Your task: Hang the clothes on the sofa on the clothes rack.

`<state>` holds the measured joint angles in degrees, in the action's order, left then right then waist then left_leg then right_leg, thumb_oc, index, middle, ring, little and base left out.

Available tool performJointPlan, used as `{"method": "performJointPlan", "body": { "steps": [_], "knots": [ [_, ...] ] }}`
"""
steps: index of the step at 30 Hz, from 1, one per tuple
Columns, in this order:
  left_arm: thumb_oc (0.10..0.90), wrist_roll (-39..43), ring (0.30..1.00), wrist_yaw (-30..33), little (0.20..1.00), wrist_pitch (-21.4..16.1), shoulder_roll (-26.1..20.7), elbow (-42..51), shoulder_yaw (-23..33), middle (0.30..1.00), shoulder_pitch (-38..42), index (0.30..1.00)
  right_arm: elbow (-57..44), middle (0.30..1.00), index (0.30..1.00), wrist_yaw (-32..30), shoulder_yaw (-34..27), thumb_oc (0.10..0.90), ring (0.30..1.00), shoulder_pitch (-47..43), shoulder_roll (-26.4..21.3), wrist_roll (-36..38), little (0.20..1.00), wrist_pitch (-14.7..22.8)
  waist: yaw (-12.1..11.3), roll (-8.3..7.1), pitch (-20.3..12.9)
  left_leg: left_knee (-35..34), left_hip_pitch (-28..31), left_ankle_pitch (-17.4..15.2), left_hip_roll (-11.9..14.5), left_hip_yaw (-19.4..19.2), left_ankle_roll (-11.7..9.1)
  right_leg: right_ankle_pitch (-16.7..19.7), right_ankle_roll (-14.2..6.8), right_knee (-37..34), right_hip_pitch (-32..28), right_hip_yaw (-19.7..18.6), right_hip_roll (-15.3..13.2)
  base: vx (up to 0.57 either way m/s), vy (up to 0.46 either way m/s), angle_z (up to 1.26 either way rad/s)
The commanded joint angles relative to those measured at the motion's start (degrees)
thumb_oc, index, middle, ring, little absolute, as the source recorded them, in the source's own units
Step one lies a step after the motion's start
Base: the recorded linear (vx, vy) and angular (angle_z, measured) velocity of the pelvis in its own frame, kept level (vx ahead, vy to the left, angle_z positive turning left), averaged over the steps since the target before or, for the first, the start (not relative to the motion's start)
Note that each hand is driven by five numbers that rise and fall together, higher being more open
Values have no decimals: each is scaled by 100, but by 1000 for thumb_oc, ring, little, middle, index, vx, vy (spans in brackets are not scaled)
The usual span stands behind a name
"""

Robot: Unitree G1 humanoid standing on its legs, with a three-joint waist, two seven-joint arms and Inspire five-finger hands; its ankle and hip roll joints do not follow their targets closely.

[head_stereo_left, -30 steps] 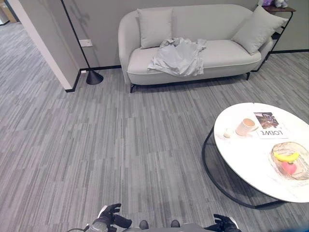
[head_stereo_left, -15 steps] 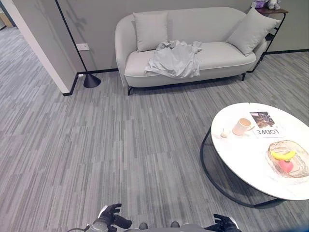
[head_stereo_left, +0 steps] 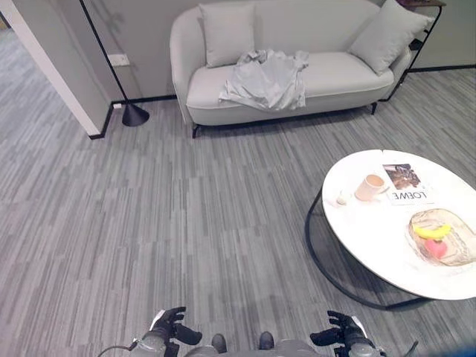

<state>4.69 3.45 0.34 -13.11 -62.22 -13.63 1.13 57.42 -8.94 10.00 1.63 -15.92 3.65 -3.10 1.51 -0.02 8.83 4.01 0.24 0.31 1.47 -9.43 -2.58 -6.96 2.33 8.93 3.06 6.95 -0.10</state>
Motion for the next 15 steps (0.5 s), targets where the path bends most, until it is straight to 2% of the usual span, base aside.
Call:
{"method": "performJointPlan", "body": {
  "steps": [1, 3, 4, 5, 7, 9, 10, 11, 12, 13, 15],
  "knots": [
    [800, 270, 900, 91, 900, -168, -180, 369, 30, 900, 305, 900, -522, 900, 900, -135, 173, 800, 900, -42, -448, 71, 900, 186, -69, -291, 342, 2062, -866, -429, 336, 65, -45, 521, -297, -1052, -723, 48, -322, 55, -189, 2],
    [800, 404, 900, 120, 900, -186, -181, 523, 52, 900, 280, 900, -667, 900, 900, -179, 160, 800, 900, -28, -533, 71, 900, 219, -149, -282, 537, 3048, -1497, 75, 331, 308, -66, 384, -133, -1035, -819, 96, -230, 107, -212, 15],
    [800, 402, 900, 120, 900, -182, -171, 504, 38, 900, 268, 900, -652, 900, 900, -188, 156, 800, 900, -17, -535, 76, 900, 207, -157, -282, 551, 3201, -1657, 29, 344, 334, -117, 287, -119, -1050, -891, 100, -200, 124, -125, 27],
    [800, 440, 900, 101, 900, -188, -151, 491, 21, 900, 259, 900, -604, 900, 900, -200, 158, 800, 900, -13, -547, 77, 900, 185, -185, -278, 581, 3152, -1961, 79, 326, 242, -42, 250, -88, -1035, -893, 177, -208, 210, -60, 29],
    [800, 505, 900, 93, 900, -170, -88, 405, 76, 900, 184, 900, -503, 900, 900, -222, 171, 800, 900, -30, -543, 64, 900, 139, -298, -280, 529, 2382, -2173, 38, 288, 152, -21, 174, -150, -1168, -1096, 192, -210, 295, 14, 26],
    [800, 428, 900, 83, 900, -156, -58, 250, 76, 900, 124, 900, -383, 900, 900, -203, 200, 800, 900, -55, -535, 63, 900, 133, -378, -241, 461, 1034, -1974, 346, 351, 178, -112, 100, -253, -1237, -1212, 194, -209, 393, 86, -1],
    [800, 379, 900, 79, 900, -153, -46, 160, 83, 900, 87, 900, -302, 900, 900, -194, 240, 800, 900, -88, -535, 47, 900, 128, -413, -187, 432, 204, -1954, 622, 410, 190, -184, 37, -305, -1259, -1289, 210, -199, 262, 72, -13],
    [800, 379, 900, 79, 900, -154, -46, 160, 83, 900, 87, 900, -301, 900, 900, -194, 241, 800, 900, -88, -535, 47, 900, 129, -413, -195, 441, 162, -1922, 644, 399, 183, -184, 35, -306, -1259, -1300, 210, -208, 499, 102, -7],
    [800, 261, 900, 108, 900, -122, -26, 8, 91, 900, 79, 900, -124, 900, 900, -200, 278, 800, 900, -185, -553, 42, 900, 129, -463, -167, 380, -846, -2095, 741, 510, 91, -297, -153, -379, -1357, -1607, 249, -220, 332, 66, 0],
    [800, 259, 900, 108, 900, -125, -27, 3, 96, 900, 87, 900, -116, 900, 900, -201, 280, 800, 900, -196, -550, 43, 900, 133, -479, -160, 405, -864, -2086, 805, 523, 49, -267, -125, -377, -1360, -1604, 250, -217, 512, 93, 2],
    [800, 257, 900, 123, 900, -113, -11, -208, 281, 900, -15, 900, -25, 900, 900, -157, 304, 800, 900, -204, -494, 25, 900, 150, -505, -174, 252, -901, -2056, 604, 577, -260, -290, -256, -532, -1393, -1852, 173, -242, 592, 151, -21]
  ]
}}
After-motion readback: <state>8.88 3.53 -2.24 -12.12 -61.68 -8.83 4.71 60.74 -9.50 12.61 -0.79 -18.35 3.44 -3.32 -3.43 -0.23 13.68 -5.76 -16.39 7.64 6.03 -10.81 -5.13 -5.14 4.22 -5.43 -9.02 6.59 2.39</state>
